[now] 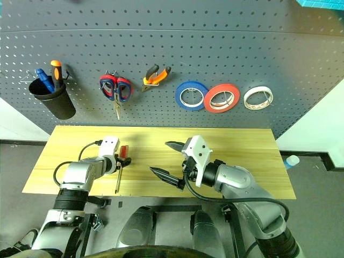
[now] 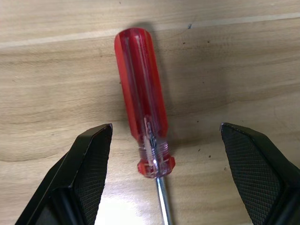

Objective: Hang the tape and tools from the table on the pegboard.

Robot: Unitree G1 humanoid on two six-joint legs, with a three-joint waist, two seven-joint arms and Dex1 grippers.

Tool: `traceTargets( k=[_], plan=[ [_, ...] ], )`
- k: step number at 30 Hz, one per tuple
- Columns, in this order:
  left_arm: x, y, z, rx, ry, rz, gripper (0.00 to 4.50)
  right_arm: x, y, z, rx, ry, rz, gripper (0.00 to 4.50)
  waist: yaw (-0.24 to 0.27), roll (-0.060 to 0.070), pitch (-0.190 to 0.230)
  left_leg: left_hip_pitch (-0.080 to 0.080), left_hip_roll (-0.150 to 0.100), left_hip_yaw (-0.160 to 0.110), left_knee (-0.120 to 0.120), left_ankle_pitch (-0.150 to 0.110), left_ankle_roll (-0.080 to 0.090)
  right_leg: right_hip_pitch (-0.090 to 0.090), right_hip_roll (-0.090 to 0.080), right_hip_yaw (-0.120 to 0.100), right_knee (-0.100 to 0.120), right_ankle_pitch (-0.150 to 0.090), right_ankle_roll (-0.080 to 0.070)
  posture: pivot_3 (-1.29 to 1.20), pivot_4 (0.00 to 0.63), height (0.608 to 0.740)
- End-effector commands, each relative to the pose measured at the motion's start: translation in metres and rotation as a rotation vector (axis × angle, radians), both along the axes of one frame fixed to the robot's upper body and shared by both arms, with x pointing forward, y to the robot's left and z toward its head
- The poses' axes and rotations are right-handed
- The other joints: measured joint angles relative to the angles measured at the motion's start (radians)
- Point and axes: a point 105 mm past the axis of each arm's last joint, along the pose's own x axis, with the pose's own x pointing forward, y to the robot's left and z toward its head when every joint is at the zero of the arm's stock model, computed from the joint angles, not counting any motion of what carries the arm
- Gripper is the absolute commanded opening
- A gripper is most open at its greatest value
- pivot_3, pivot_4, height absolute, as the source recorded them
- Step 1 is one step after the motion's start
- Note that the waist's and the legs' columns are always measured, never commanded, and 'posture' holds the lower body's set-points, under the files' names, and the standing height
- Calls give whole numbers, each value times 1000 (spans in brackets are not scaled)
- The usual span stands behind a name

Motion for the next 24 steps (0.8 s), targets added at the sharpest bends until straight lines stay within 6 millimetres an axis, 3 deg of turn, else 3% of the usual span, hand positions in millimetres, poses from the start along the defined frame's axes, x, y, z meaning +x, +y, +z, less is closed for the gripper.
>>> traceTargets(
  k=[1,22,24],
  plan=[
    [5,1,6,-3,-21,14,3829,-4,2,8,13,-33,7,4500,-1,0,1,0,0,0,0,0,0,0,0,0,0,0,0,302,170,677],
    [-3,-4,-10,-18,32,45,3829,-3,-3,6,-4,-27,-20,4500,-25,5,17,0,0,0,-3,0,0,0,0,0,-3,-2,3,283,180,677],
    [-4,-5,-10,-19,34,44,3465,-3,-3,6,-5,-26,-23,4500,-28,5,17,0,0,0,-3,0,0,0,0,0,-3,-2,4,284,178,677]
  ],
)
